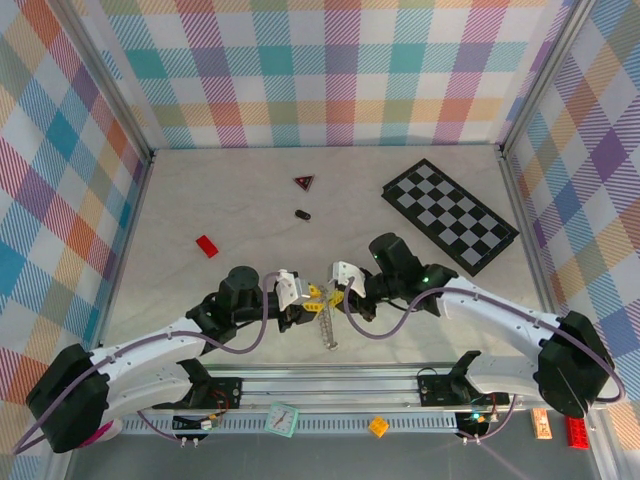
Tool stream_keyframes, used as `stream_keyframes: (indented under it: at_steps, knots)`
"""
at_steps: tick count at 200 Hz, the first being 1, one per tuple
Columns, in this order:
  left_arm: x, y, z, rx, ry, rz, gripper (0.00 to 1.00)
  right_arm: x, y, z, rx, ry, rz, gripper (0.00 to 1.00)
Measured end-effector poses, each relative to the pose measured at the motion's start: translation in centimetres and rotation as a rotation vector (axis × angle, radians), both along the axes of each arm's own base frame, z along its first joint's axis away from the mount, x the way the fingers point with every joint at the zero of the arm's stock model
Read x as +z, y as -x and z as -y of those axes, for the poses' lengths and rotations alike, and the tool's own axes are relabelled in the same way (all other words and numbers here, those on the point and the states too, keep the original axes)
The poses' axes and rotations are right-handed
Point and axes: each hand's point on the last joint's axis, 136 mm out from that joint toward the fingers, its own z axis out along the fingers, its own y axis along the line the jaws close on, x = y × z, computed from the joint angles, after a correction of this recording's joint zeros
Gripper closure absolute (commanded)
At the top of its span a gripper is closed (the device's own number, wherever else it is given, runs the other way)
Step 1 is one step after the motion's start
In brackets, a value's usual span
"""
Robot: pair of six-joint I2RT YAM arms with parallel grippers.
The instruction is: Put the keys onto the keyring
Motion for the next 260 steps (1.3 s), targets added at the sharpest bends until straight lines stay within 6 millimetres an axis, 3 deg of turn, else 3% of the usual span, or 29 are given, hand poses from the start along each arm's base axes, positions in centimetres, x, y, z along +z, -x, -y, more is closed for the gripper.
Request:
stream_keyframes:
  at_steps: [45, 88, 135, 168, 203, 260]
  knots:
    - [0.5, -0.4, 0.2, -0.012, -0.070, 0.020, 0.73, 0.2, -0.3, -0.5, 0.027, 0.097, 0.032, 1.00]
    - [-0.3, -0.6, 0.4, -0.030, -0.126, 0.010, 0.78, 0.1, 0.0, -0.6, 0.051, 0.151, 0.043, 1.00]
    - [-0.5, -0.2, 0.4, -0.055, -0.136, 0.008, 1.00, -0.1, 0.0, -0.4, 0.046, 0.168, 0.045, 1.00]
    - [-0.4, -0.1, 0.5, -0.062, -0.131, 0.007, 1.00, 0.4, 0.0, -0.4, 0.023, 0.120, 0.042, 0.74]
    - [-0.8, 0.1, 0.4, -0.041, -0.081, 0.002, 1.00, 1.8, -0.1, 0.6, -0.023, -0.018, 0.022, 0.69]
    - [-0.6, 0.2, 0.4, -0.011, 0.039, -0.009, 1.00, 1.0, -0.1, 0.6, -0.041, -0.094, -0.027, 0.65]
